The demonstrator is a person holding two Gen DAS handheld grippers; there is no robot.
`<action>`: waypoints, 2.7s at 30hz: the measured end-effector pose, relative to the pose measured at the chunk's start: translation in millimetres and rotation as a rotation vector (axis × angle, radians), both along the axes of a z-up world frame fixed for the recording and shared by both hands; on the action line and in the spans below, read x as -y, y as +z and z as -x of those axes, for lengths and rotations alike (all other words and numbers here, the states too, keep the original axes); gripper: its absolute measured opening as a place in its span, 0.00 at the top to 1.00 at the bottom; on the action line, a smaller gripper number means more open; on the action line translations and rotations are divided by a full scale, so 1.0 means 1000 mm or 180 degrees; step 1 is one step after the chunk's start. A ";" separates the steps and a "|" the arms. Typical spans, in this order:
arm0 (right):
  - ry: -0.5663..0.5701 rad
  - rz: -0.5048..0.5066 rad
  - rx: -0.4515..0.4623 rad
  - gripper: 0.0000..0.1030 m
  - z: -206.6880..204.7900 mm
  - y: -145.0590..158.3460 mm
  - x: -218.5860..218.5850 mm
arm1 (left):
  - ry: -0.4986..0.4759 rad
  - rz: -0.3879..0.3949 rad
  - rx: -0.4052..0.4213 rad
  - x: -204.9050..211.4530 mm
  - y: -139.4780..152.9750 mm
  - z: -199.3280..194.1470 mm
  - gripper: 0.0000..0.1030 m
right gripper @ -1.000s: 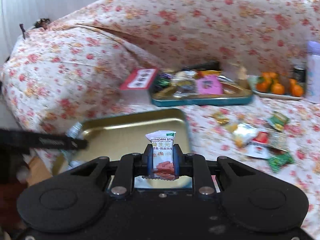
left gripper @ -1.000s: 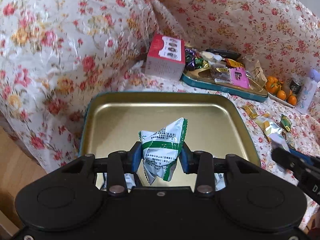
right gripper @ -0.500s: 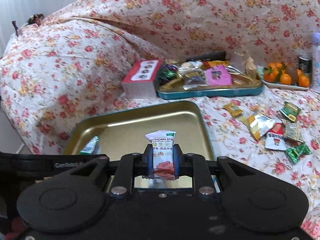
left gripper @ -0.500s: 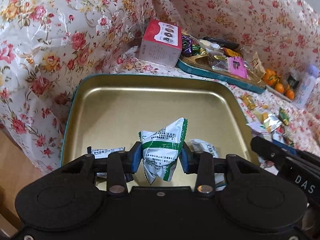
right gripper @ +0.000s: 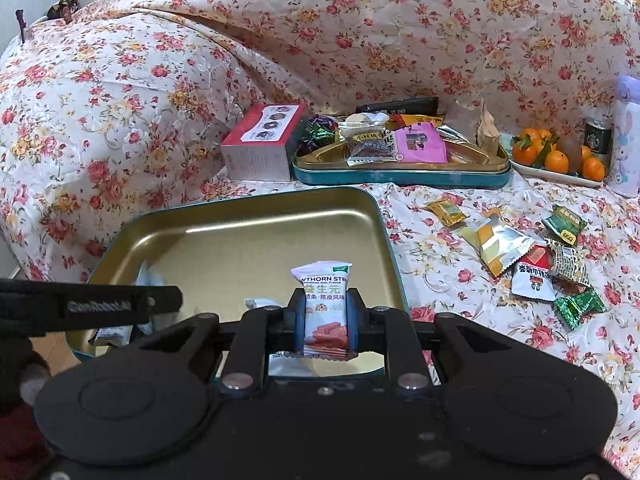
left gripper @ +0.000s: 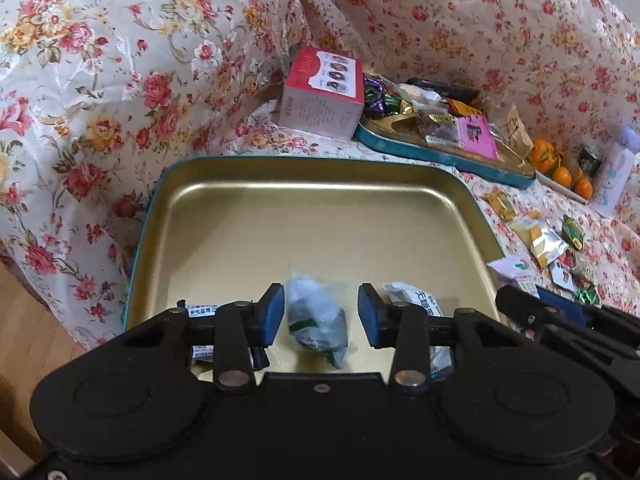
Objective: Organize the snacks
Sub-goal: 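Release the white-green packet into the gold tray with the left tool while the right tool releases the Hawthorn bar, then move the right tool to the green candy while the left tool reaches the yellow-silver packet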
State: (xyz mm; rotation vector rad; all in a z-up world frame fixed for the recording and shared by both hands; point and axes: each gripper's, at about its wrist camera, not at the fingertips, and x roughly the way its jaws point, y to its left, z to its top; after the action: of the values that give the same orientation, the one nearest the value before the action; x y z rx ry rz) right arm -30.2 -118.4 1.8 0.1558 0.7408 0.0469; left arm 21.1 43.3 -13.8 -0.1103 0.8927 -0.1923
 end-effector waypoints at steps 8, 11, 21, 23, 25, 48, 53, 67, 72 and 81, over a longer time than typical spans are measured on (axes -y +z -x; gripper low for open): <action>-0.0012 0.0021 -0.0030 0.79 -0.004 -0.004 -0.001 | 0.0043 0.0051 -0.0121 0.001 -0.003 -0.002 0.51; -0.0010 0.0031 -0.0029 0.79 -0.004 -0.005 -0.001 | 0.0037 0.0061 -0.0140 0.001 -0.002 -0.003 0.51; -0.0025 -0.0012 0.0003 0.76 -0.004 -0.005 0.001 | -0.0006 0.0070 -0.0175 0.003 -0.002 -0.004 0.51; -0.0024 -0.0009 0.0005 0.76 -0.004 -0.006 0.001 | -0.0013 0.0059 -0.0180 0.003 -0.003 -0.004 0.51; -0.0019 -0.0009 0.0007 0.76 -0.004 -0.005 0.000 | -0.0022 0.0047 -0.0183 0.004 -0.003 -0.004 0.51; 0.0052 0.0025 0.0016 0.74 0.006 0.001 -0.002 | 0.0012 -0.0243 -0.0105 0.008 -0.001 -0.002 0.51; 0.0052 0.0021 0.0049 0.72 0.010 0.004 -0.002 | 0.0029 -0.0288 -0.0061 0.009 0.001 -0.001 0.51; -0.0252 -0.0021 0.0123 0.66 0.025 0.009 0.040 | 0.0006 -0.0480 0.0155 0.020 0.006 0.008 0.51; -0.0563 0.0024 0.0034 0.65 0.034 -0.006 0.080 | -0.0126 -0.0579 0.0243 0.032 0.005 0.013 0.51; -0.1156 0.0007 -0.0176 0.65 0.060 -0.040 0.150 | -0.0417 -0.0672 0.0308 0.057 -0.003 0.028 0.50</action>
State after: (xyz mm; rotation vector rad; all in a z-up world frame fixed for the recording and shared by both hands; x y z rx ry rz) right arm -90.3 -268.3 -37.7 0.2882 0.7582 -0.3049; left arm -6.6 -13.7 -16.9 0.1530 0.8190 -0.2222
